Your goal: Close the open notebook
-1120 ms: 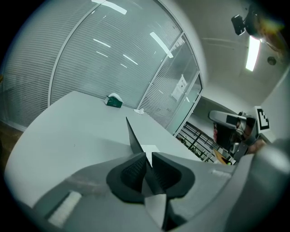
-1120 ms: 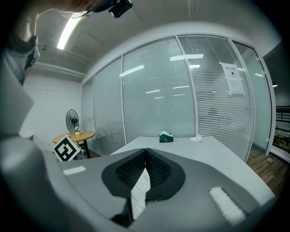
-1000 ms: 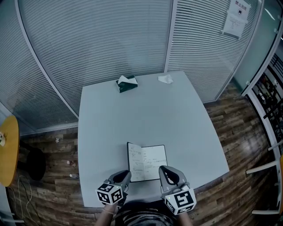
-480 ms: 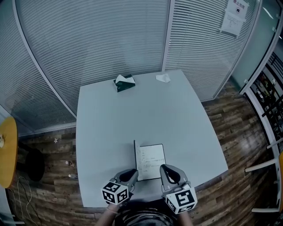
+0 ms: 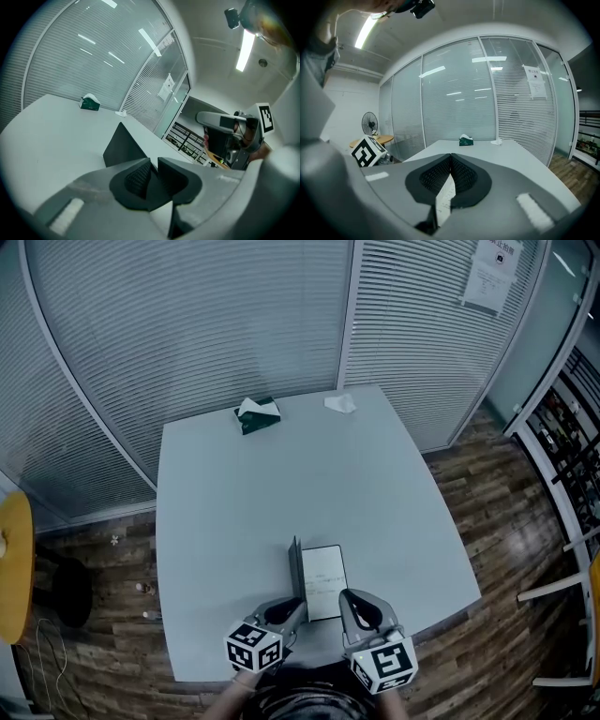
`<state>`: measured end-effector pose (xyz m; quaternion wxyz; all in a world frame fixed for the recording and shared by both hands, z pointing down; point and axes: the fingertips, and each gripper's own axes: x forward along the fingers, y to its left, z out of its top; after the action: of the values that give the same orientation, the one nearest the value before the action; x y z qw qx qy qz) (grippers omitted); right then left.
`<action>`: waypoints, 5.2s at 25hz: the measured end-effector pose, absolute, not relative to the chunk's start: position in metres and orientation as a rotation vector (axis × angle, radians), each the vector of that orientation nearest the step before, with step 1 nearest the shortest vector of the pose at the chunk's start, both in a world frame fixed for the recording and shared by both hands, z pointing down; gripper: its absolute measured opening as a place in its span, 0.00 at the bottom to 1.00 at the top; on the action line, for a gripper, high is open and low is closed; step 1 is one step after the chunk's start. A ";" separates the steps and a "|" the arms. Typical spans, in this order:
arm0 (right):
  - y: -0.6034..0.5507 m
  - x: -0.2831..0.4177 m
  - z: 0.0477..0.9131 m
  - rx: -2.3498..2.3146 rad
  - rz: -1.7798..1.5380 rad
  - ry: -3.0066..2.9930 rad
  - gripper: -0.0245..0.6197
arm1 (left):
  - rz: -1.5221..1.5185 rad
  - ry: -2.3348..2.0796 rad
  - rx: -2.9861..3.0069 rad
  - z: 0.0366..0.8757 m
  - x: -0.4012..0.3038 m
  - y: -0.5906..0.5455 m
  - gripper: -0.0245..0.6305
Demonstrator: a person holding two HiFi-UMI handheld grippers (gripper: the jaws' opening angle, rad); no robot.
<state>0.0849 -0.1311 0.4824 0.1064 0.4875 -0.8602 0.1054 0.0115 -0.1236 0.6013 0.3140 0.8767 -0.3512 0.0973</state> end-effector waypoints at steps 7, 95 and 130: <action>-0.132 0.093 0.485 1.464 0.326 -2.511 0.04 | 0.269 -0.859 2.328 0.603 0.033 -0.127 0.13; -0.116 0.038 0.424 1.350 0.149 -2.755 0.04 | 0.043 -1.217 2.727 0.435 0.007 -0.116 0.04; -0.108 0.023 0.428 1.301 0.155 -2.746 0.04 | 0.058 -1.257 2.699 0.429 -0.003 -0.107 0.04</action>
<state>0.0231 -0.1082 0.4283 0.0493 0.4270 -0.9015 0.0509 -0.0027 -0.1071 0.4288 0.0819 0.9033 -0.4207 0.0195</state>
